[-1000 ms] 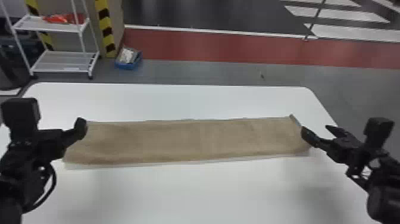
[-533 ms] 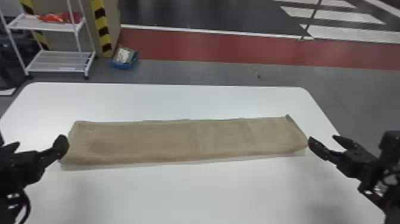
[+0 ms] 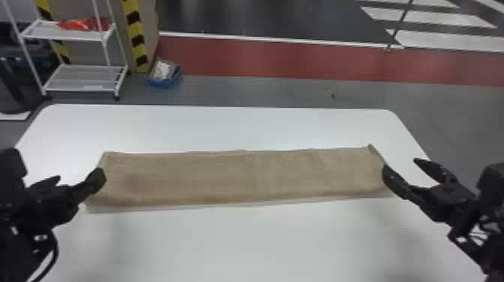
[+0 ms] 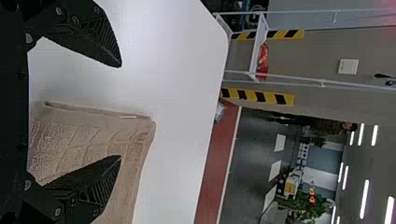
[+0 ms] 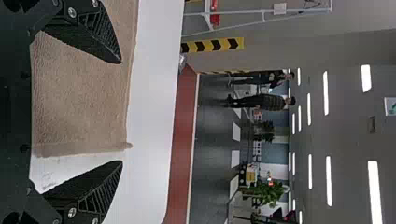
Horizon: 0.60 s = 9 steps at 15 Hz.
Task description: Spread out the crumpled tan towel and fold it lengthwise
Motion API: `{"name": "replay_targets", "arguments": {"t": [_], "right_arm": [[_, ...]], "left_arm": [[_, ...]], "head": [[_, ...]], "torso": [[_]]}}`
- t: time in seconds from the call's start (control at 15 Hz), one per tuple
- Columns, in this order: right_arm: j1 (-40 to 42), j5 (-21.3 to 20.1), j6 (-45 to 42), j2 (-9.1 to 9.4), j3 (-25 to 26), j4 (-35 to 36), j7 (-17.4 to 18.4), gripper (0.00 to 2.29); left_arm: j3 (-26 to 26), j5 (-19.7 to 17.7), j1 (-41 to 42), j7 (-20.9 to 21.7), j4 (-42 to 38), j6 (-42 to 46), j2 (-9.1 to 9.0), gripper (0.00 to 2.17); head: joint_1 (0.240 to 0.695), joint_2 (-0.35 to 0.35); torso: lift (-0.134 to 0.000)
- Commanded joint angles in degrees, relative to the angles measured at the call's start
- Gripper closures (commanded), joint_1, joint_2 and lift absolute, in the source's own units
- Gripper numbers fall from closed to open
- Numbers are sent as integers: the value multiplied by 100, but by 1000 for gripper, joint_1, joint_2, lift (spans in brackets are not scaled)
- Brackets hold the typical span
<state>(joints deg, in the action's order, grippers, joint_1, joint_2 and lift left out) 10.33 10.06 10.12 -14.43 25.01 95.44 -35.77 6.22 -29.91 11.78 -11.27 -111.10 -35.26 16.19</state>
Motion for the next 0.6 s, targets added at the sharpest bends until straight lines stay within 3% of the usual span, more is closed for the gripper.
{"name": "replay_targets", "arguments": {"t": [0.0,0.4,0.53], "right_arm": [[83,-110,-155,10,-382,62,0,191],[-101,-391,-172,36,-1050,-17,26,215],[-136,-426,-242,63,-1209,-17,61,215]], "left_arm": [[2,46,-361,72,221,-636,7,275],[-42,416,-660,204,783,-917,24,356],[-51,451,-686,231,880,-794,24,515]], "head": [[695,-97],[695,-9],[695,14]], "torso": [[-124],[-124],[-124]]}}
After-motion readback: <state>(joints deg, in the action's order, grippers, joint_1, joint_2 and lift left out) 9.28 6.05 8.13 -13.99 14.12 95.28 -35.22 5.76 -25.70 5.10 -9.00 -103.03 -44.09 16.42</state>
